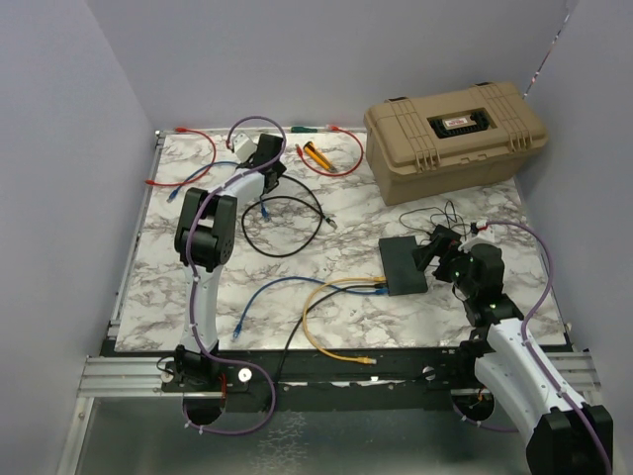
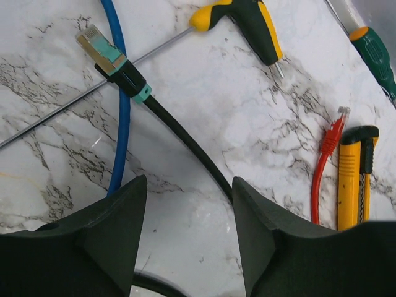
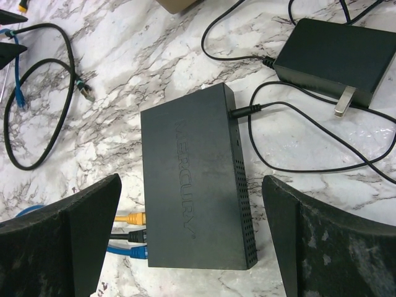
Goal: Insert the plug into the switch port
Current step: Pick up the connector from the center of the board.
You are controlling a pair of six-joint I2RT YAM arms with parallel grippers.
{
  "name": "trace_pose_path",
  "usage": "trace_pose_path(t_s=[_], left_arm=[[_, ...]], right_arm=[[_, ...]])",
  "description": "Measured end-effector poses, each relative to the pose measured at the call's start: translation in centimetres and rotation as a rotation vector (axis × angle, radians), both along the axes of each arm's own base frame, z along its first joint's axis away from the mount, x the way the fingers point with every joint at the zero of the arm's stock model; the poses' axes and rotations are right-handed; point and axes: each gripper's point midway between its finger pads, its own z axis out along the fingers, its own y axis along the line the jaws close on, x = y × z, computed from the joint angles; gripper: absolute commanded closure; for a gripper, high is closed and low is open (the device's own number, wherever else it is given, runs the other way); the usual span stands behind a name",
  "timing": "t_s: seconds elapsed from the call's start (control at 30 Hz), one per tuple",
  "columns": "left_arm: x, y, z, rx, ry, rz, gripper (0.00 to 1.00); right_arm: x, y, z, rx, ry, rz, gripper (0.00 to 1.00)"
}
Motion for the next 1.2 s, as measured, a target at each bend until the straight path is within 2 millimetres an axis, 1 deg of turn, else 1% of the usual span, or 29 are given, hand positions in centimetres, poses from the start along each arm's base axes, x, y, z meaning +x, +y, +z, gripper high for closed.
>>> trace_pose_path(t_s=[0.1, 0.23, 0.3, 0.57, 0.63, 0.73, 0.97, 1.1, 1.2], left_arm=[[0.6, 0.7, -0.6, -0.029, -0.003, 0.043, 0.47], [2.0, 1.1, -0.7, -0.045, -0.031, 0.075, 0.48], [2.5, 1.7, -0.7, -0.048, -0.045, 0.097, 0.49], [3.2, 3.3, -0.9, -0.054, -0.063, 0.135, 0.59], [3.3, 3.9, -0.9, -0.052, -0.061, 0.143, 0.63], [3.3, 4.7, -1.1, -0.045, -0.056, 0.151, 0.74], [3.8, 6.0, -1.5, -0.009, -0.046, 0.124, 0.95], [3.8, 6.8, -1.6, 0.022, -0.031, 0.087, 0.96], [3.7, 7.7, -1.4, 0.087, -0.01, 0.045, 0.98]], right_arm=[[0.0, 0.1, 0.0, 0.002, -0.001, 0.006, 0.02], [0.0, 0.2, 0.1, 0.003, -0.003, 0.008, 0.02], [0.0, 0.2, 0.1, 0.003, -0.006, 0.008, 0.02], [0.0, 0.2, 0.2, 0.003, -0.008, 0.008, 0.02], [0.0, 0.2, 0.2, 0.003, -0.007, 0.008, 0.02], [0.0, 0.2, 0.1, 0.003, -0.006, 0.008, 0.02], [0.0, 0.2, 0.1, 0.003, -0.004, 0.009, 0.02], [0.0, 0.2, 0.0, 0.002, -0.002, 0.01, 0.02], [0.0, 0.2, -0.1, -0.003, 0.003, 0.014, 0.02]])
